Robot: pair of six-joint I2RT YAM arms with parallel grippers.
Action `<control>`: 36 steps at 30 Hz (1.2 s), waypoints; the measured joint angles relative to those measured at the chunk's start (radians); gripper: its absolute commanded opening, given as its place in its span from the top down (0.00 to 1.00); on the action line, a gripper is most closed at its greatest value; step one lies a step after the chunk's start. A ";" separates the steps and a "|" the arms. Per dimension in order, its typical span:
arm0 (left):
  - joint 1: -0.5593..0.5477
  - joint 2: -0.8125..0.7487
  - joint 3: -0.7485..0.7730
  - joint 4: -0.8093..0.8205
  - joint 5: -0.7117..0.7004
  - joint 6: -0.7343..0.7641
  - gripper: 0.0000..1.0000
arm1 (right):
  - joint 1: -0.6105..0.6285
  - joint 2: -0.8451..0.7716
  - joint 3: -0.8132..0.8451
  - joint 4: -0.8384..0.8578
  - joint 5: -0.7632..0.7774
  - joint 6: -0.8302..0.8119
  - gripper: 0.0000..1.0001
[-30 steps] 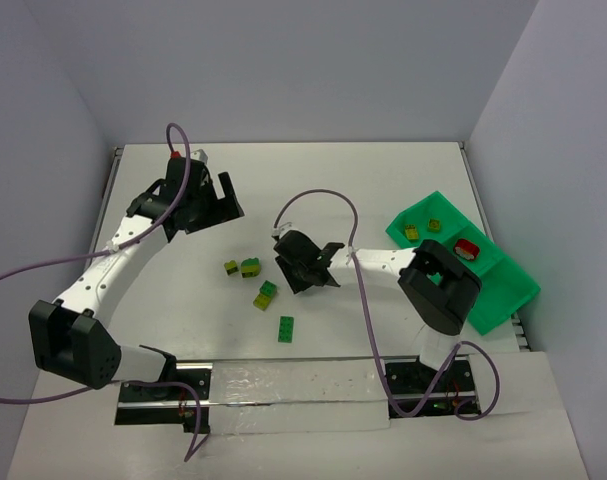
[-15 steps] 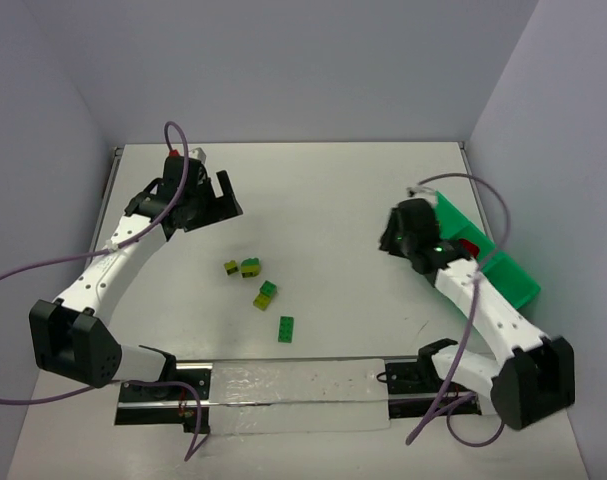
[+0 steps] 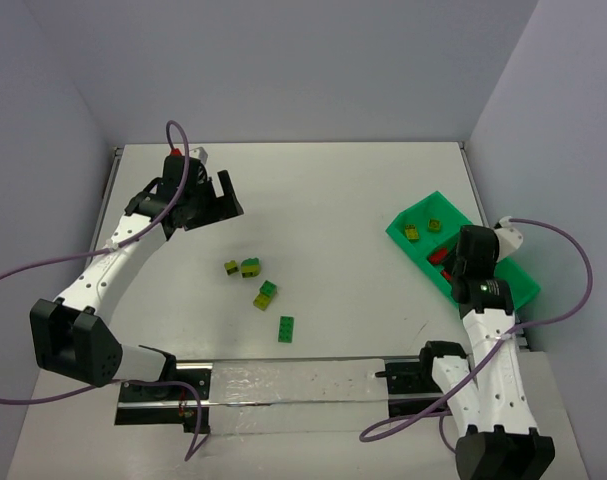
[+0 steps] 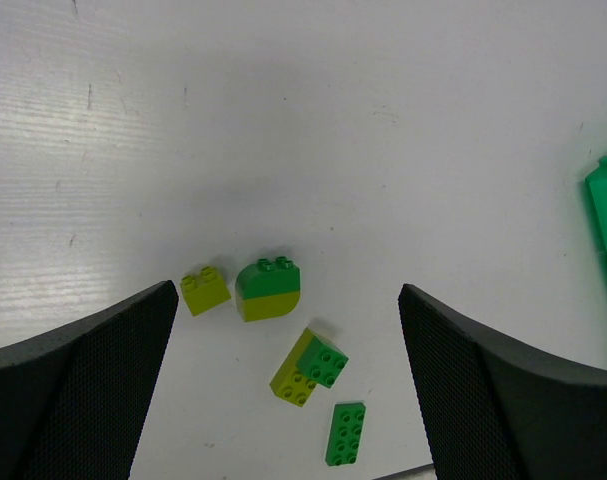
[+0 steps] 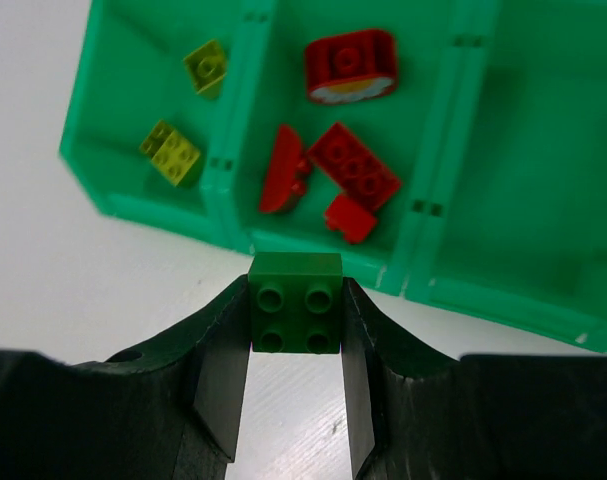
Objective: Sort the legos into containers by color
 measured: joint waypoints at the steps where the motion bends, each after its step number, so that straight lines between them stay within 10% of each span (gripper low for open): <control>1: 0.000 0.000 0.000 0.000 0.000 0.002 0.01 | -0.019 -0.011 -0.001 -0.004 0.017 0.009 0.89; 36: 0.001 0.017 0.112 -0.067 0.042 0.065 0.01 | -0.253 0.037 -0.127 0.037 0.485 0.258 0.78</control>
